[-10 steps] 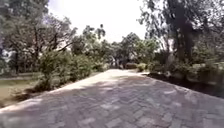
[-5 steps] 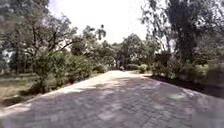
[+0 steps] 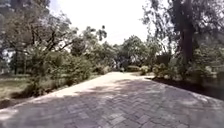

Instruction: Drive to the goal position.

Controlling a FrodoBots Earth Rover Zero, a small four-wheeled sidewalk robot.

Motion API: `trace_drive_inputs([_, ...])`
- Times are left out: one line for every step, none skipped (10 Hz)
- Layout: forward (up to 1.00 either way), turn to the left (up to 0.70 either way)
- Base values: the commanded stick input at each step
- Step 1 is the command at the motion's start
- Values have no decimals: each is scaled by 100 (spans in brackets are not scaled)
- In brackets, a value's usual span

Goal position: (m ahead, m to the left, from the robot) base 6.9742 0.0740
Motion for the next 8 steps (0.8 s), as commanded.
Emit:
trace_drive_inputs([70,0])
trace_drive_inputs([70,0])
trace_drive_inputs([70,0])
trace_drive_inputs([70,0])
trace_drive_inputs([70,0])
trace_drive_inputs([70,0])
trace_drive_inputs([70,0])
trace_drive_inputs([70,0])
